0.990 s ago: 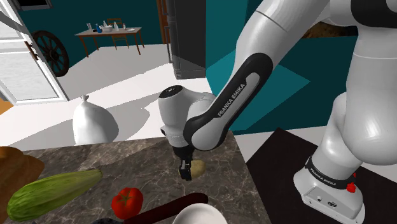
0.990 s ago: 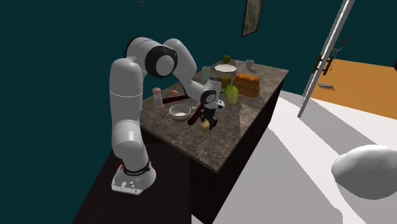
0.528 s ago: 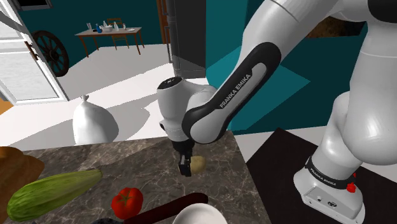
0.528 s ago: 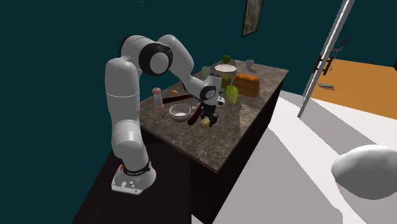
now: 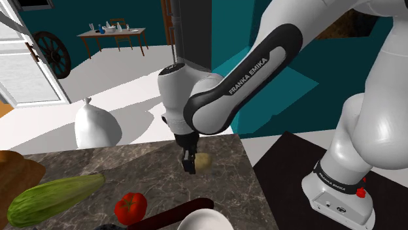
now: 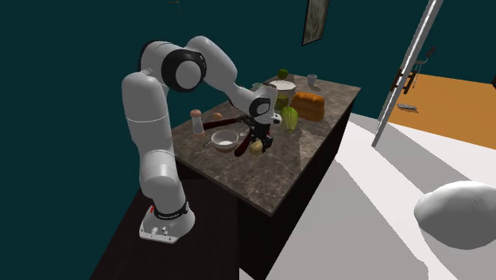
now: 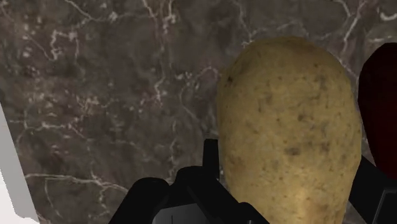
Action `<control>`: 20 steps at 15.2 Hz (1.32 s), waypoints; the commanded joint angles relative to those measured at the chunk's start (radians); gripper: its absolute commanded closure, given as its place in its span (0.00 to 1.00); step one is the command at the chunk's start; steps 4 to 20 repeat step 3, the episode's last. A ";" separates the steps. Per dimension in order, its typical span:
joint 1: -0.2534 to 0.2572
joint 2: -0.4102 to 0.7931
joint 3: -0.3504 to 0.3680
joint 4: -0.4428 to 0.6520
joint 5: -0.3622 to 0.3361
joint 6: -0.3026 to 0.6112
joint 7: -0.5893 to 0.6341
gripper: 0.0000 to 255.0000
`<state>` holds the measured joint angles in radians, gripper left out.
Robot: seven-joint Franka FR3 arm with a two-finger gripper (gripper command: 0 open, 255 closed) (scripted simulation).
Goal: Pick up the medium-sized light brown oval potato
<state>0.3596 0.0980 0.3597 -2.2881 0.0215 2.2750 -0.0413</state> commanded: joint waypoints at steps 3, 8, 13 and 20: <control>-0.002 -0.024 0.001 0.007 0.010 -0.029 -0.007 1.00; -0.002 -0.024 0.001 0.007 0.010 -0.029 -0.007 1.00; -0.002 -0.024 0.001 0.007 0.010 -0.029 -0.007 1.00; -0.002 -0.024 0.001 0.007 0.010 -0.029 -0.007 1.00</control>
